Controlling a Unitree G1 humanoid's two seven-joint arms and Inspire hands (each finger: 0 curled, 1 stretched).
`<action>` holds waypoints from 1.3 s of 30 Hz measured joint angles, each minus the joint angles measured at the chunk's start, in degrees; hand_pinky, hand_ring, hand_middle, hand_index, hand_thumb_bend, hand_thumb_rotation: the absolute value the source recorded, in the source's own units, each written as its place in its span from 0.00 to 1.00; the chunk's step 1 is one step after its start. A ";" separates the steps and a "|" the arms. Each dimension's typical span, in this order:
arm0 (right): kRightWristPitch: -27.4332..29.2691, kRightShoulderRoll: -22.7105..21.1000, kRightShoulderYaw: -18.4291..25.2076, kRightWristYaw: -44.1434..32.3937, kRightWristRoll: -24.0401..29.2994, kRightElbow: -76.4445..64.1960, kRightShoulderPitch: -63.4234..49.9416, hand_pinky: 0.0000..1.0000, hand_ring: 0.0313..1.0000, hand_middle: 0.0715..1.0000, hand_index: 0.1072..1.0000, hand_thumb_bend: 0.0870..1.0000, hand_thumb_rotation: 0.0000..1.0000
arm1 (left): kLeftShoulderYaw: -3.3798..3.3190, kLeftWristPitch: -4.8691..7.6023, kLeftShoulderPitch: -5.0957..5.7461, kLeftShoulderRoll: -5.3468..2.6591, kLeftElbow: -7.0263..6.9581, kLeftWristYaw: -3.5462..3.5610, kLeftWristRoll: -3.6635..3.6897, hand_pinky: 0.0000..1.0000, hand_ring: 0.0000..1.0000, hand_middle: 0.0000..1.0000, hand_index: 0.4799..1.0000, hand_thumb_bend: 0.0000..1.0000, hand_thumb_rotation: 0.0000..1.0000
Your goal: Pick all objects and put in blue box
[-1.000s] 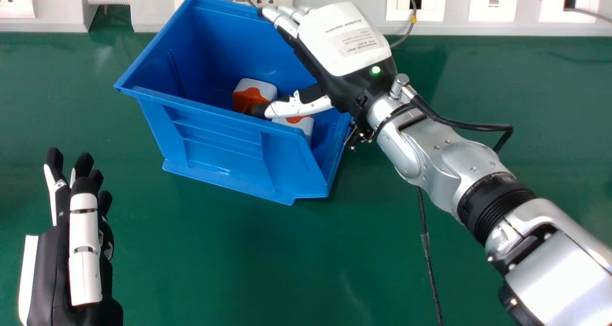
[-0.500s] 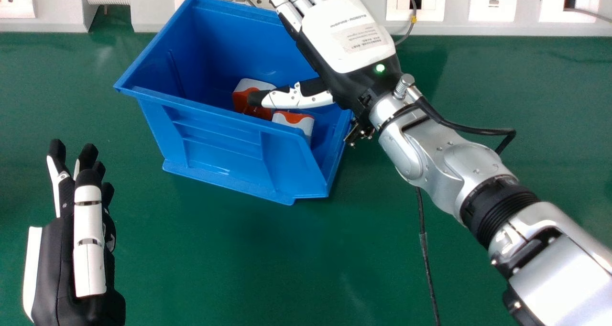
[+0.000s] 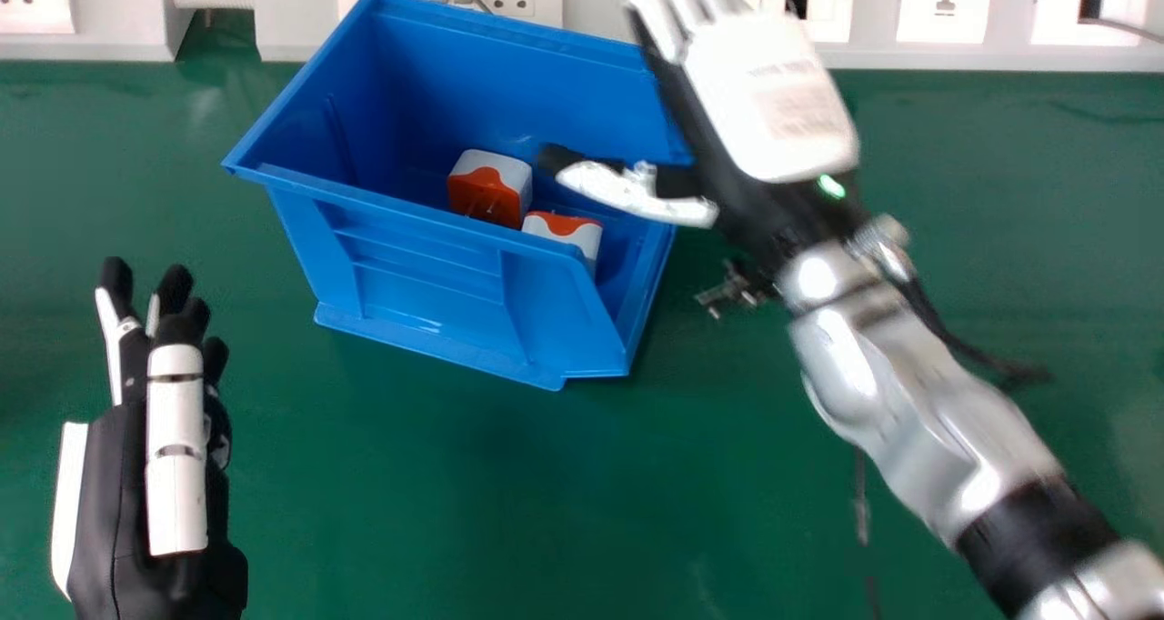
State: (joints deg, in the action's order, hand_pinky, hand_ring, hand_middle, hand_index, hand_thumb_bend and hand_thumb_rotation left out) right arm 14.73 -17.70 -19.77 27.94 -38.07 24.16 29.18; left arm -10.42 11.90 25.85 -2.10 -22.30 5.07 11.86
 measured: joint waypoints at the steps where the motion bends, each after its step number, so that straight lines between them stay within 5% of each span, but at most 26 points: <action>1: 0.50 -0.29 1.34 -1.16 2.33 -2.43 -3.14 0.86 0.99 1.00 1.00 0.39 0.88 | -0.10 0.01 0.00 0.12 0.21 -0.02 -0.01 1.00 1.00 0.99 0.92 0.24 0.88; 6: 6.02 -0.51 8.68 -7.33 16.30 -13.58 -19.25 0.90 0.99 1.00 1.00 0.38 0.90 | -0.20 0.11 -0.64 0.58 1.06 0.14 -0.04 1.00 1.00 0.99 0.92 0.26 0.88; 16: 9.41 4.05 15.32 -16.02 31.60 -17.95 -37.68 0.96 1.00 1.00 1.00 0.44 0.98 | -1.22 0.11 -1.64 1.06 1.53 0.66 0.49 1.00 1.00 0.99 0.91 0.28 0.85; 23: 9.33 7.03 16.43 -18.38 32.64 -17.86 -39.20 0.98 1.00 1.00 1.00 0.45 0.99 | -1.31 0.10 -2.67 1.06 1.69 0.78 0.73 1.00 1.00 0.99 0.91 0.27 0.85; 30: 8.36 7.30 18.03 -19.45 32.53 -17.37 -39.14 1.00 1.00 1.00 1.00 0.47 1.00 | -1.85 0.10 -2.78 1.25 2.04 0.62 0.19 1.00 1.00 0.99 0.91 0.26 0.87; 39: 8.41 8.19 19.51 -20.32 31.68 -15.51 -37.81 1.00 1.00 1.00 1.00 0.47 1.00 | -2.23 0.11 -4.60 1.48 4.06 0.40 -0.26 1.00 1.00 0.99 0.91 0.24 0.89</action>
State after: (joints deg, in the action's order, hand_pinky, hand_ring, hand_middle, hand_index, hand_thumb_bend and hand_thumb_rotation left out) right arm 23.15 -9.51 -0.26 7.62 -6.39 8.65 -8.63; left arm -12.65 12.01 21.25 -0.62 -18.23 5.46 11.60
